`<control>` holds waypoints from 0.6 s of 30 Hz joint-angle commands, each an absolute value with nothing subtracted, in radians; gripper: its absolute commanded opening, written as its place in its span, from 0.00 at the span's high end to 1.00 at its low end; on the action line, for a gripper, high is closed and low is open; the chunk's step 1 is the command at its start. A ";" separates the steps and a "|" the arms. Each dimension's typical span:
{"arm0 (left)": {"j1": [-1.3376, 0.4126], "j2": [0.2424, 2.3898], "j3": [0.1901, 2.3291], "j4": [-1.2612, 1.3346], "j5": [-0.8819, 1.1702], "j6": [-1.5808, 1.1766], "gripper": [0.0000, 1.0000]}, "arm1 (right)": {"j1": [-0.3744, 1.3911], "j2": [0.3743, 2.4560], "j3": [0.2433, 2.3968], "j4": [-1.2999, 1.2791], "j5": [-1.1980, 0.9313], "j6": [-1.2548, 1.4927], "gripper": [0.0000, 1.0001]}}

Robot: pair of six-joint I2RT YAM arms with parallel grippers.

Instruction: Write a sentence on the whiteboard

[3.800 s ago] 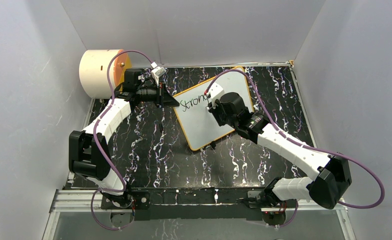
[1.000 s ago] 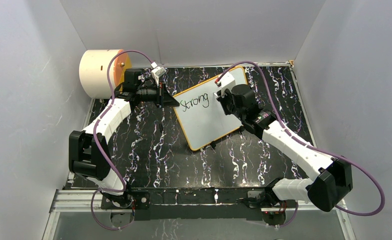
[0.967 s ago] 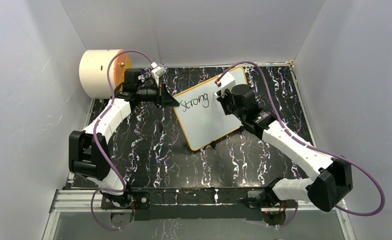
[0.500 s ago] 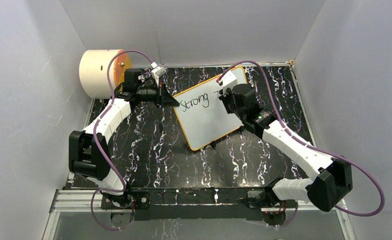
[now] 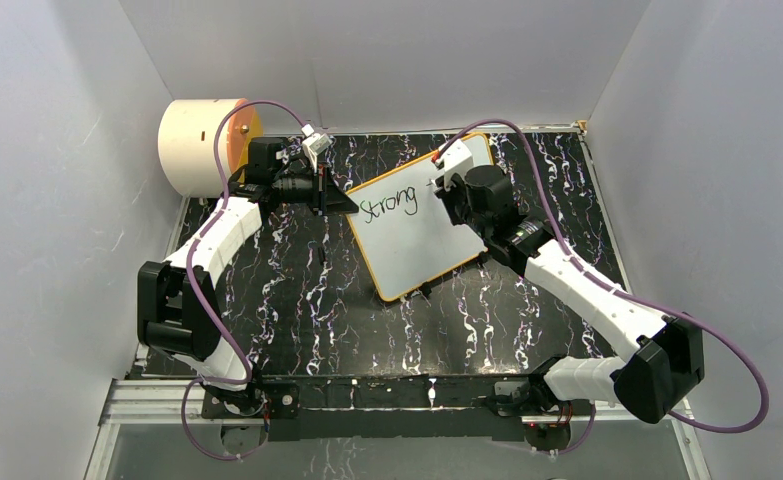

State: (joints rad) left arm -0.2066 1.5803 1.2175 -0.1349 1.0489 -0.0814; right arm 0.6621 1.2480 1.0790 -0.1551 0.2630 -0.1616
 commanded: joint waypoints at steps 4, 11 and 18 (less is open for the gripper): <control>-0.210 1.562 1.202 -0.161 1.065 -0.060 1.00 | 0.658 1.249 1.144 -0.093 0.259 -0.169 1.00; -0.210 1.563 1.201 -0.161 1.066 -0.060 1.00 | 0.657 1.259 1.139 -0.116 0.255 -0.166 1.00; -0.210 1.564 1.204 -0.162 1.066 -0.060 1.00 | 0.657 1.249 1.128 -0.161 0.247 -0.158 1.00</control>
State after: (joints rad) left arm -0.2066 1.5803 1.2175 -0.1352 1.0496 -0.0814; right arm 0.6613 1.2613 1.0924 -0.1627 0.2584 -0.1608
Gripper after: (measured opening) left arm 0.059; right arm 0.206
